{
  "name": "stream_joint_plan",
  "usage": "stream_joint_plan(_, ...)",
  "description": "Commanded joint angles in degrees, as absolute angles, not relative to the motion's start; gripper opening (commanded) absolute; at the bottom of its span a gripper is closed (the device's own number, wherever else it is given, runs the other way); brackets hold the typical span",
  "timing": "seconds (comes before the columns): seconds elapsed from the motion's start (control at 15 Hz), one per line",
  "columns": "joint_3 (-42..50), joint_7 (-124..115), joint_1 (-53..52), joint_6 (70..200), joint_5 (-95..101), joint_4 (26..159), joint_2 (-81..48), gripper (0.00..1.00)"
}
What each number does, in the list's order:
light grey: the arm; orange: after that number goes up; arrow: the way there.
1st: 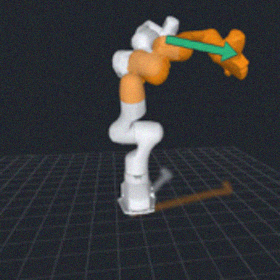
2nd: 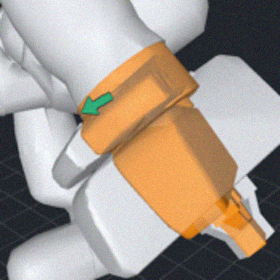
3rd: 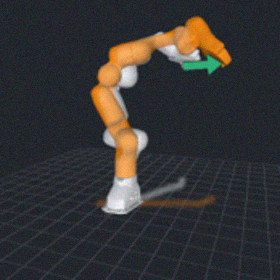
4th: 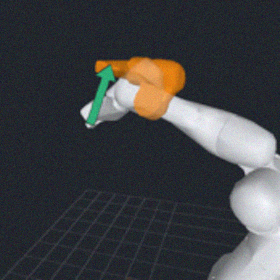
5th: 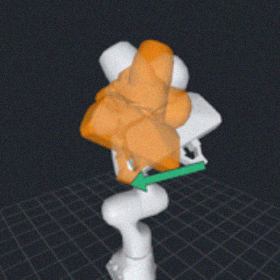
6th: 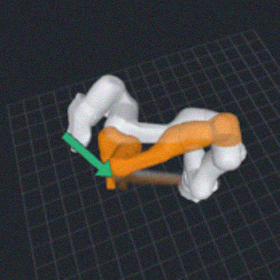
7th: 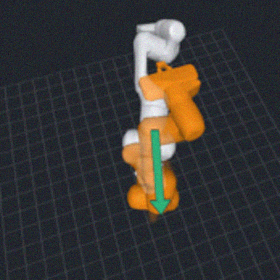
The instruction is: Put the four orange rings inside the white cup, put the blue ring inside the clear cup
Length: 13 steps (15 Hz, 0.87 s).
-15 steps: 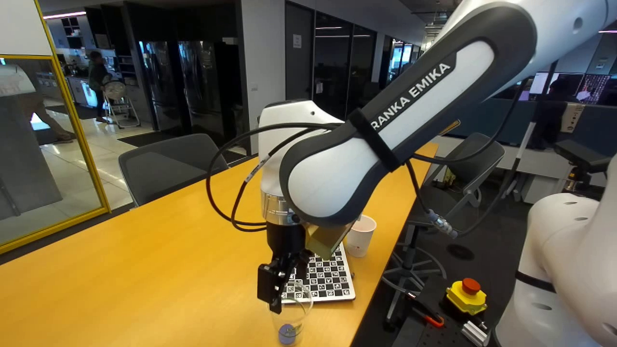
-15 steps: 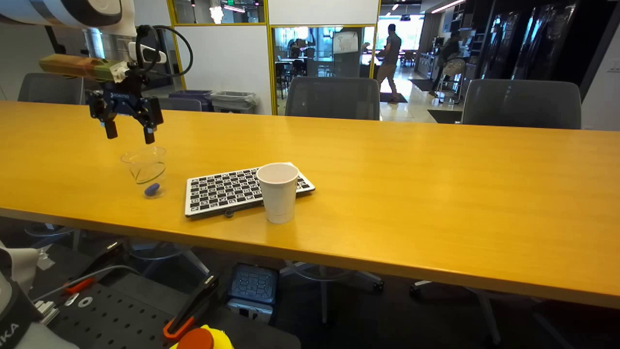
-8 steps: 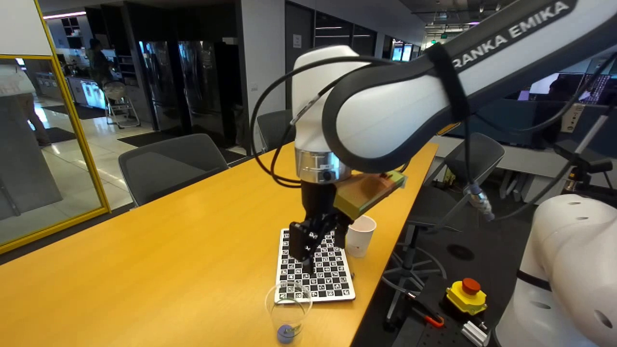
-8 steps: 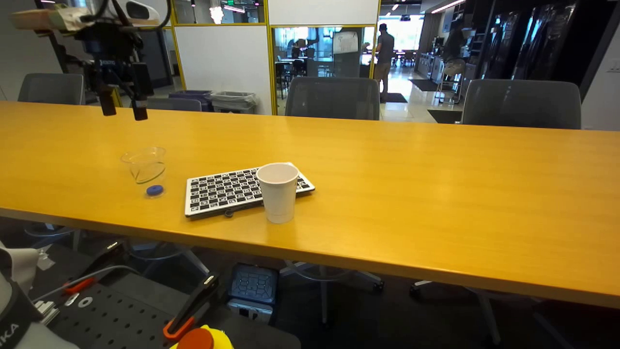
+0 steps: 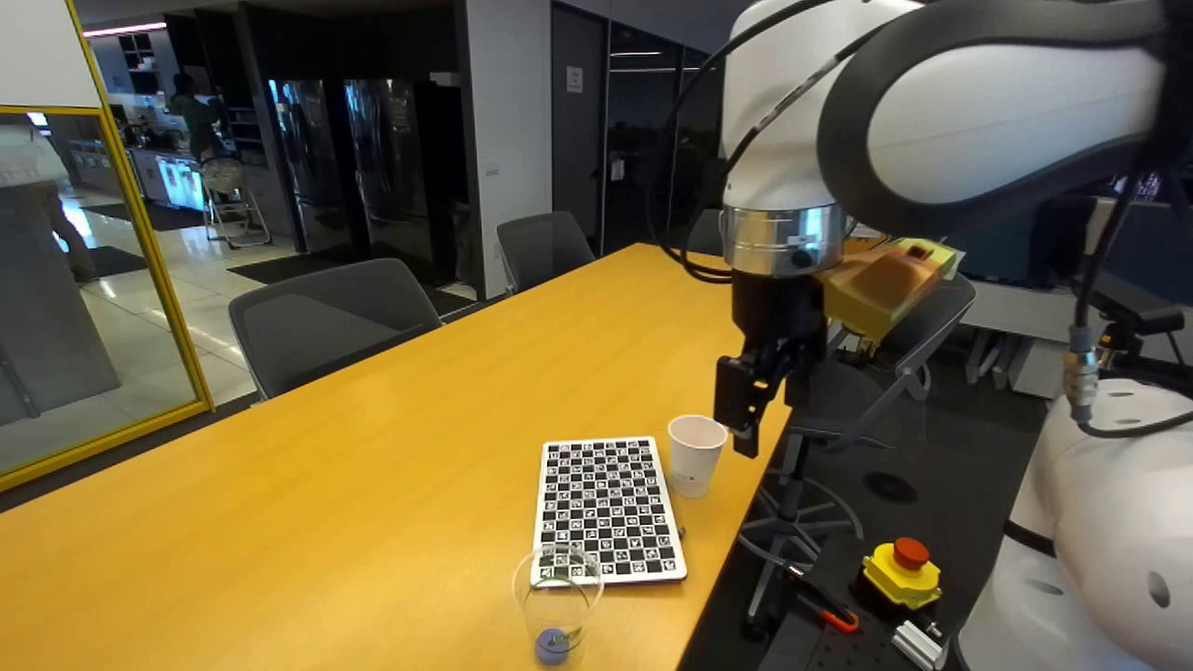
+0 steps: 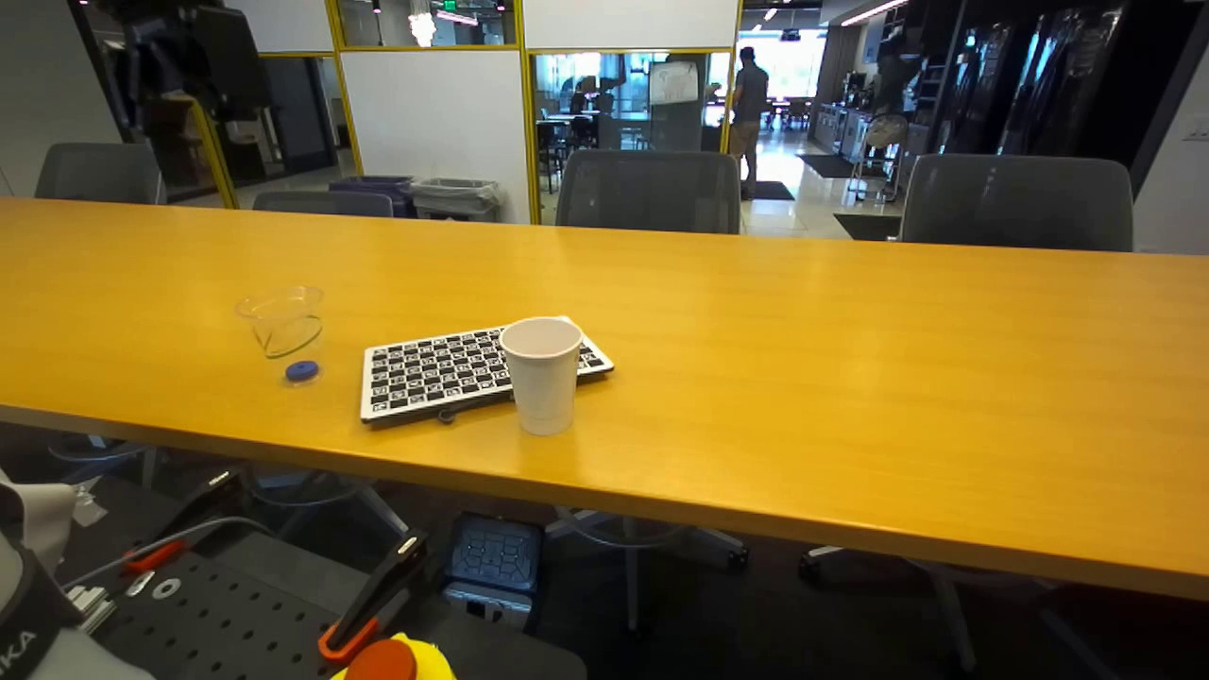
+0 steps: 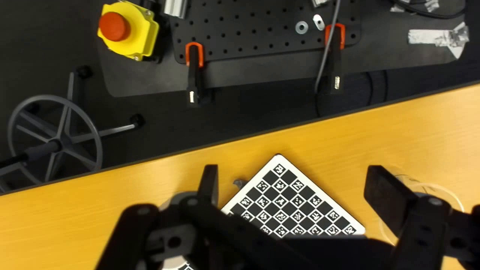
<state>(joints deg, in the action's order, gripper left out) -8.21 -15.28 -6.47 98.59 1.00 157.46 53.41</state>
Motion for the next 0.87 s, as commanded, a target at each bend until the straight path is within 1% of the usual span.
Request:
stream_joint_plan(0.0, -4.8, -7.1, -5.9, 94.8, 3.3, 157.8, 62.4, 1.00)
stream_joint_plan(0.4, 1.3, 0.9, -5.1, 94.9, 1.2, 157.7, 67.6, 1.00)
stream_joint_plan(0.47, -1.0, -0.8, -5.0, 95.8, 1.4, 157.8, 65.7, 1.00)
stream_joint_plan(0.8, 0.5, 0.4, -4.7, 95.6, 1.3, 157.8, 66.4, 1.00)
